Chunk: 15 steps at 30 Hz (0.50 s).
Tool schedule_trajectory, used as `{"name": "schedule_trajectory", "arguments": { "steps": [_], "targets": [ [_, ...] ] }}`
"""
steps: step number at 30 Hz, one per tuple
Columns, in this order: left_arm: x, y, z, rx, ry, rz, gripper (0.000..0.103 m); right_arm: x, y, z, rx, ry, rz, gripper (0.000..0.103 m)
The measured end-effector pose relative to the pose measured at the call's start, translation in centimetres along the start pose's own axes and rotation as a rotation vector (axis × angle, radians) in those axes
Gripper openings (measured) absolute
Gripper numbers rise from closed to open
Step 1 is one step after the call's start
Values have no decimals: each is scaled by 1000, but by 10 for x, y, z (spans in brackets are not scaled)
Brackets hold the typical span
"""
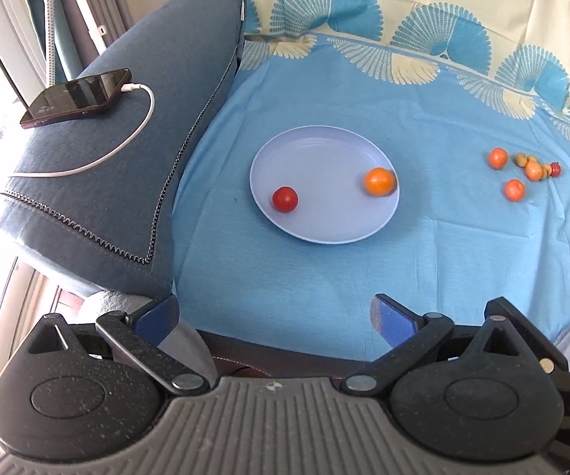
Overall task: Organize fruits
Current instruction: 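Lift both tools back from the plate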
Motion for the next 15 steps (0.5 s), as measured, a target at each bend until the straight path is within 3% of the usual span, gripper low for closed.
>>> {"name": "schedule_trajectory", "arguments": {
  "steps": [15],
  "targets": [
    [7,23,10,53,-28,-33,103,5,23,6,46,-23,15,102]
  ]
}}
Point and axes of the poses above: each gripper's, at about its wrist camera, not at the fingertips, and y roughly against the way its jaws point, x to its right, z to its underside, the point moved 9 cm from there along -y, roughly the way its jaws point, and after that the axes turned 12 degrees about -x, right-handed, at the moved point
